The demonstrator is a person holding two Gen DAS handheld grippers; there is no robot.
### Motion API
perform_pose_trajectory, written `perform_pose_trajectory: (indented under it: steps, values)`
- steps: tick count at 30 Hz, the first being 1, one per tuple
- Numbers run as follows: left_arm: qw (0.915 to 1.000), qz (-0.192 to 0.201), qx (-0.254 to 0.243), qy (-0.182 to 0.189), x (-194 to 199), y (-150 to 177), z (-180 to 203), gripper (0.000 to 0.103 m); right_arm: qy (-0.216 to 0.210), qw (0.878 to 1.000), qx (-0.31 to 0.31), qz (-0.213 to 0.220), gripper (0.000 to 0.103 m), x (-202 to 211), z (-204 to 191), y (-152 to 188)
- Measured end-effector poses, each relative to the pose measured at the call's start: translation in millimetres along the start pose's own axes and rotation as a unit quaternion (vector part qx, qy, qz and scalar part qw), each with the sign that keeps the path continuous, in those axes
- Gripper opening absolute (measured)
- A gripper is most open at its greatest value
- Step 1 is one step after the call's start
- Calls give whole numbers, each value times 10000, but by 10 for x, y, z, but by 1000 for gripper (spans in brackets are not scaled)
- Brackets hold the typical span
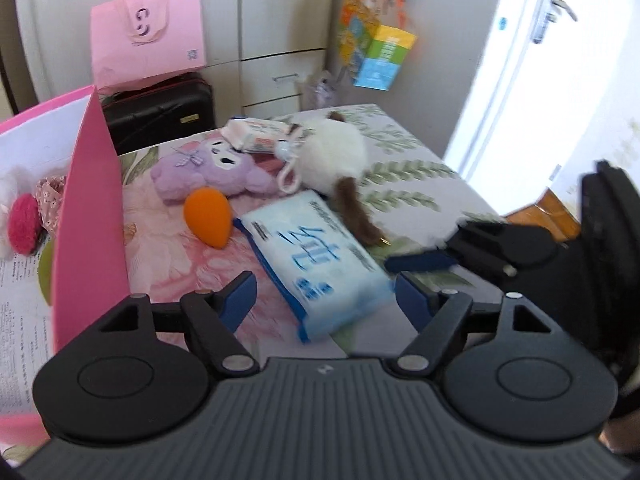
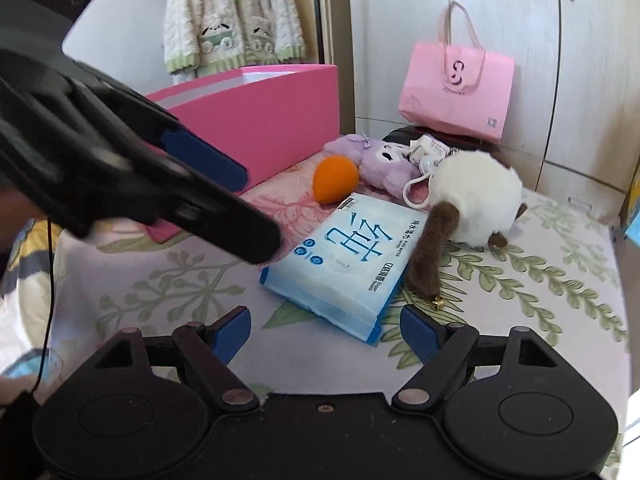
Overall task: Organize soft objects
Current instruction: 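Grasp the blue wipes pack with the left tool while the right tool closes in on it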
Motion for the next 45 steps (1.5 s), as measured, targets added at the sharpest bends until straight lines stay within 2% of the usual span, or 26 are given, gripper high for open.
perform_pose_trajectory:
  steps: [3, 4, 8, 10, 13, 15, 18, 20, 22, 25, 29, 34, 39, 45]
  values:
    - [9997, -15, 188, -168, -217, -41, -104, 67, -85, 9998, -187, 30, 85, -120, 21, -36]
    - [9995, -33, 259, -162, -272, -46, -142, 59, -58, 9998, -188, 37, 85, -151, 11, -63]
    - [9972, -273, 678, 127, -448, 9, -285, 47, 60, 9999, -108, 0, 85, -265, -17, -117]
    - [9956, -260, 848, 300, -478, 54, -337, 44, 247, 9997, 54, -27, 86, -311, -53, -130]
    - [9949, -161, 940, 341, -466, 103, -365, 40, 302, 9995, 42, -21, 88, -355, -61, -158]
    - [9942, -116, 999, 387, -458, 131, -386, 40, 301, 9995, -4, -18, 88, -364, -42, -172]
    - [9929, -84, 1100, 452, -459, 139, -398, 40, 362, 9993, -50, -38, 79, -369, -47, -202]
    - [9911, -171, 1162, 624, -442, 135, -399, 40, 430, 9990, -128, 0, 75, -369, -48, -215]
    - [9931, -186, 949, 669, -439, 130, -344, 40, 404, 9991, -94, 35, 73, -353, -49, -199]
    - [9935, -172, 887, 693, -449, 124, -295, 41, 431, 9988, -181, 114, 70, -320, -67, -158]
    - [9969, -115, 573, 532, -413, 163, -134, 46, 590, 9978, -226, 205, 68, -294, -157, -129]
    - [9975, -108, 600, 353, -336, 215, -55, 46, 706, 9961, -382, 371, 68, -236, -261, -55]
    - [9981, -31, 530, 310, -237, 319, 13, 46, 689, 9951, -404, 580, 67, -160, -338, 45]
    - [9994, 25, 207, 261, -122, 433, 115, 46, 761, 9929, -463, 793, 67, -56, -446, 168]
Point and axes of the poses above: each gripper's, at about its wrist camera, not at the fingertips, and x roughly against the way its jaws point, z to its right, y to its underside, the point moved 2 cm from there along -x, roughly the way its jaws point
